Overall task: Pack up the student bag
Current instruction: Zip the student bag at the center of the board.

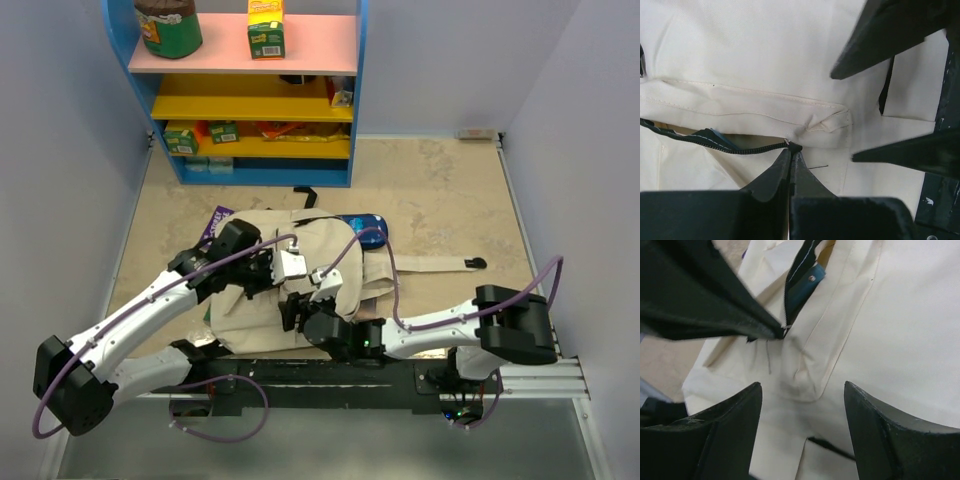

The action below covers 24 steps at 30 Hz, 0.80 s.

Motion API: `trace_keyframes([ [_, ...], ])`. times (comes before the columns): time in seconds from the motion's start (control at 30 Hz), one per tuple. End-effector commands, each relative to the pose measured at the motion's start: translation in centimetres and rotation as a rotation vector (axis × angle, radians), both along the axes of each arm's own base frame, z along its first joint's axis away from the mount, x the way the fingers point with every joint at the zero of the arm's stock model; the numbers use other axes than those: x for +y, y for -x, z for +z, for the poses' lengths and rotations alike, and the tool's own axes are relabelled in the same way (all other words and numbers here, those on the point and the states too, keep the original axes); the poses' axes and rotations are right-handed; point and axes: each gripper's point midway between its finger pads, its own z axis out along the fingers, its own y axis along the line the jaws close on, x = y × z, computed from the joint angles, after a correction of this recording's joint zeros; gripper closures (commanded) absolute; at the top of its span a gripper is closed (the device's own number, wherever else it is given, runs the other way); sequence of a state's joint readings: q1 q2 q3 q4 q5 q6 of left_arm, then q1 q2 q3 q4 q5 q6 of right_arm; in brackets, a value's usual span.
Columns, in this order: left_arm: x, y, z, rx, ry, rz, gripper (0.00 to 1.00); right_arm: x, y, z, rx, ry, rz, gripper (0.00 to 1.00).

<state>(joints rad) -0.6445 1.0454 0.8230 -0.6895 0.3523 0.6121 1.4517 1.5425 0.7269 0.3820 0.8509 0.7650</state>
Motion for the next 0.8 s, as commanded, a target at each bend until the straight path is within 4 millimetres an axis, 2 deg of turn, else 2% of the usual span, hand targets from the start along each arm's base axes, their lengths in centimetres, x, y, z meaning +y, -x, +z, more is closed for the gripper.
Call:
trace_keyframes([
  [0.0, -2.6, -0.6, 3.3, -0.002, 0.142, 0.022, 1.0, -2.1, 1.6, 3.9, -0.05, -0.116, 0.007, 0.3],
  [0.1, -3.0, -0.3, 3.7, 0.028, 0.179, 0.042, 1.0, -5.0, 0.9, 4.5, -0.111, -0.165, -0.037, 0.3],
  [0.13, -3.2, -0.2, 3.9, 0.036, 0.19, 0.039, 1.0, -5.8, 0.9, 5.5, -0.126, -0.202, -0.043, 0.3],
  [0.17, -3.2, -0.1, 3.8, 0.045, 0.189, 0.042, 1.0, -6.8, 0.8, 4.8, -0.136, -0.193, -0.042, 0.29],
  [0.23, -3.1, 0.0, 3.5, 0.053, 0.183, 0.043, 1.0, -7.0, 1.0, 6.3, -0.188, -0.218, -0.006, 0.29],
  [0.33, -2.8, 0.1, 2.9, 0.058, 0.158, 0.039, 1.0, -5.5, 1.6, 6.5, -0.233, -0.161, 0.088, 0.29],
  [0.37, -2.8, 0.1, 3.0, 0.056, 0.157, 0.039, 1.0, -4.3, 2.1, 6.5, -0.239, -0.145, 0.137, 0.29],
  [0.47, -2.9, -0.3, 3.6, 0.041, 0.16, 0.041, 1.0, -2.6, 2.5, 5.6, -0.256, -0.095, 0.18, 0.3],
  [0.5, -2.9, -0.3, 3.7, 0.036, 0.16, 0.04, 1.0, -2.0, 2.8, 5.9, -0.273, -0.1, 0.208, 0.3],
  [0.63, -2.8, -0.4, 3.9, 0.03, 0.16, 0.04, 1.0, -0.6, 2.3, 4.8, -0.263, -0.059, 0.188, 0.3],
  [0.77, -2.8, -0.2, 4.0, 0.029, 0.16, 0.036, 1.0, 0.5, 2.1, 4.7, -0.267, -0.057, 0.18, 0.3],
])
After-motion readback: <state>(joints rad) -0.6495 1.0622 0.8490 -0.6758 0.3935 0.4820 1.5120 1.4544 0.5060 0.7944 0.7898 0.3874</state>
